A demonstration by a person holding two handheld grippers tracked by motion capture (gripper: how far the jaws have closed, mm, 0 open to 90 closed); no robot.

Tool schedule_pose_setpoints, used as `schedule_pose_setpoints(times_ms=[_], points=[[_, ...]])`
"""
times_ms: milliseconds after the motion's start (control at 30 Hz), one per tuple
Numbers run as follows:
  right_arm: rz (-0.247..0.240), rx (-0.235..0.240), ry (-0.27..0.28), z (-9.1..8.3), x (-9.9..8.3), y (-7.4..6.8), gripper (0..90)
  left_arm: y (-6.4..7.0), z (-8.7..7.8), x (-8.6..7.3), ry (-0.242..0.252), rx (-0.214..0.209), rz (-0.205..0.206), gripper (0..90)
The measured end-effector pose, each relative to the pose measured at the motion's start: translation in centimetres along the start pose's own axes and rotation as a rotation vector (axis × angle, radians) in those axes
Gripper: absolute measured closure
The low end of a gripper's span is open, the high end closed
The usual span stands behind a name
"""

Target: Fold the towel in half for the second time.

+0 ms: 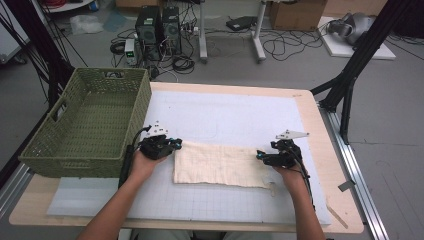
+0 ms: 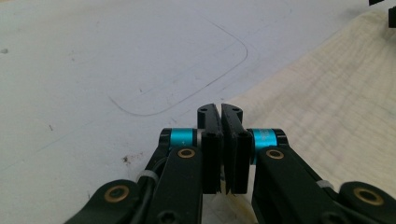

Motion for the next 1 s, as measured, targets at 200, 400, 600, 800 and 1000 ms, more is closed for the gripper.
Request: schedule_pose_setpoints(times_ms=[200,400,600,800,1000], points=[[-0.029,0.055,-0.033,0.3,-0.3,-0.1,52.0,-0.1,0.0,-0.1,-0.005,0.002,0.0,86.3],[-0.051,0.062,-0.056,1.1,-0.6,0.0,56.5,-0.1,0.1,-0.1,-0.006,0.0,-0.005,86.3],[-0.026,0.107,-0.001,1.6,-0.1,0.1,54.9,-0.2,0.2,-0.2,-0.009,0.002,-0.011,86.3],[-0.124,0.086,-0.012,2.0,0.2,-0.5,85.5,-0.7,0.1,0.3,0.026,0.038,-0.027,86.5],[-0.128,0.03,0.065,1.1,1.0,-0.4,85.6,-0.6,-0.3,1.1,0.069,0.03,-0.051,86.5]])
Point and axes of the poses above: each handheld gripper's, and its own axes: z roughly forward along the jaws, x roughly out of its top, y roughly to its right, the point moved 6 cm from there along z, roughly forward along the jaws
